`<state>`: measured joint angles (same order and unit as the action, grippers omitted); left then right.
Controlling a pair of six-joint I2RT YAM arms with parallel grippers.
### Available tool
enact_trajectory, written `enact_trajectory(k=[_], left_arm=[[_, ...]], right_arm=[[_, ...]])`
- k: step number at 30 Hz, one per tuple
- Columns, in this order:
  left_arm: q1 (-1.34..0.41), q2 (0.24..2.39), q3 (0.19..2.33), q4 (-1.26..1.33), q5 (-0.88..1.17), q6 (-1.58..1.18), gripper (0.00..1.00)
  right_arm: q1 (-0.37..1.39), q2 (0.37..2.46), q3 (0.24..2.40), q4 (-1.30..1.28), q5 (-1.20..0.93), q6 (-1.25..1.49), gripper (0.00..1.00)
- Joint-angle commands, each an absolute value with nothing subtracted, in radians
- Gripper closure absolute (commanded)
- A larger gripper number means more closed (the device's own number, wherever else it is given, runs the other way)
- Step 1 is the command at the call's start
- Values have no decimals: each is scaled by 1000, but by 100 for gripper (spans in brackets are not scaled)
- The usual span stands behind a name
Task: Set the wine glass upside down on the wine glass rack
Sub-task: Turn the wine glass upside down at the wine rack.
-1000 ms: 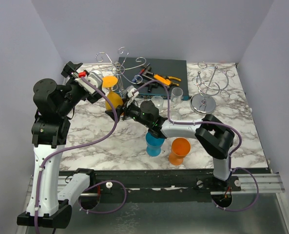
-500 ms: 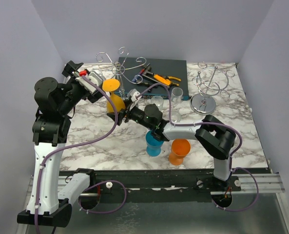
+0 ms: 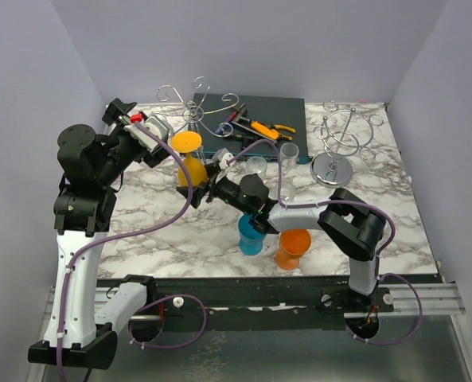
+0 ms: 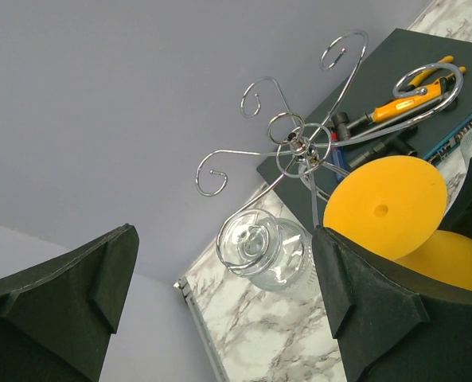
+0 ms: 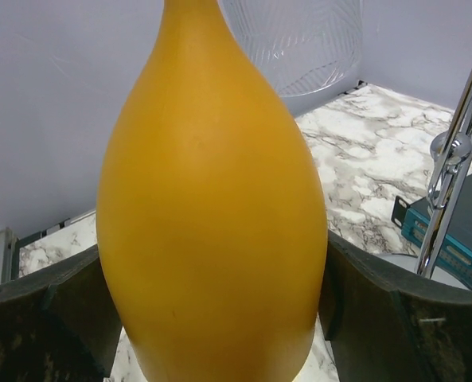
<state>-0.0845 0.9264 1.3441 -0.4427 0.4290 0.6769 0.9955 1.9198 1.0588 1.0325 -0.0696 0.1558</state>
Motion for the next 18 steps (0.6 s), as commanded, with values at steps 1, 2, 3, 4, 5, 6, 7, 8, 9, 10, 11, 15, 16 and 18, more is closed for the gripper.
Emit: enact_trajectory(k=[1,2,3,4,5,6,7,8,9,10,11,15,16,18], left_arm=[[-81,932,1362,-424,413,665,1],[-81,934,1361,-423,411,664,1],[-82,936,1362,-424,408,664,1],[-82,940,1364,-424,406,662,1],[-81,944,1366,-424,400,655,1],[-81,953,1372,-425,393,647,1],[-81,962,1383,-423,382,630,1],[-81,975,1394,-424,368,612,1],[-81,987,1410,-424,357,589,1],[-81,1003,1427,-423,341,568,1],[-82,1017,1446,-425,329,543,1],[-81,1079,1524,-438,298,464,1],[-81,1090,1538,-443,295,449,1],[-81,1113,1563,-453,287,429,1]], right_arm=[[1004,1897,1023,1049,-17,175,3],[1003,1889,1016,1042,-7,179,0],[1003,1877,1004,1038,-4,179,0],[1003,1863,989,1038,-4,177,0],[1002,1845,972,1038,-4,172,0],[1002,1828,956,1035,-4,167,0],[1003,1806,944,1028,-4,165,0],[1003,1785,932,1012,-3,163,0],[1003,1759,921,994,-4,162,0],[1003,1729,911,981,-4,161,0],[1002,1706,904,958,-3,157,0],[1002,1612,925,825,-28,139,2],[1002,1593,945,782,-32,134,2],[1002,1572,995,681,-34,129,3]])
